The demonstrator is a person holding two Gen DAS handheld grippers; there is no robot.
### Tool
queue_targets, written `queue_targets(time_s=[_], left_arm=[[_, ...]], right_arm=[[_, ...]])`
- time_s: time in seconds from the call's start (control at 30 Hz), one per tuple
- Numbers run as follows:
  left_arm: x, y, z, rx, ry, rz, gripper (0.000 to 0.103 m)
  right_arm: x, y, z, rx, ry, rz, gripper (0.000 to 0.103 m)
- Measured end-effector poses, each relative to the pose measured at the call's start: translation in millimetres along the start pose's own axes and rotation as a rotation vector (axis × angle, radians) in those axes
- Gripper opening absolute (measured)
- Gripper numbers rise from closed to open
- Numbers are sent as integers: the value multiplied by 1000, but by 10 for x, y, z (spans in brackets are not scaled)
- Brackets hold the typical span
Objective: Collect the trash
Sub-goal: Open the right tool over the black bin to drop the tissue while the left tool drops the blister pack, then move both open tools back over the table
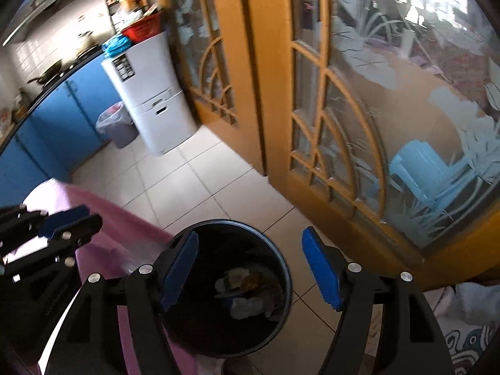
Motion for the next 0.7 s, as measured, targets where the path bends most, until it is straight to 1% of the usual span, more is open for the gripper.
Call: queue_targets(time_s=[0.2,0.27,0.5,0.57,0.67,0.7], left_arm=[[106,27,8,2,-11,-19,15],[117,34,0,-1,4,-26,15],[21,-17,46,-7,22,-14,16],[-92,-94,52,-31,33,16,17],[-351,-252,89,-59,26,104,18],[-444,-307,108,-63,26,133,22]], right_arm=[[147,0,-8,-4,-17,-39,67],[172,-4,-11,-6,-18,-40,67],[91,-19,50,-2,3,-29,68],[31,-23,82,4,14,-21,68],[-167,-42,143,10,42,15,68],[-245,-53,158,11,49,32,68]])
Point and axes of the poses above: each gripper's, at about its wrist camera, not at the fingertips, and z roughly against the way its jaws point, x to its right, y to its top, the point moved 5 cm from there along -z, roughly the way its jaws point
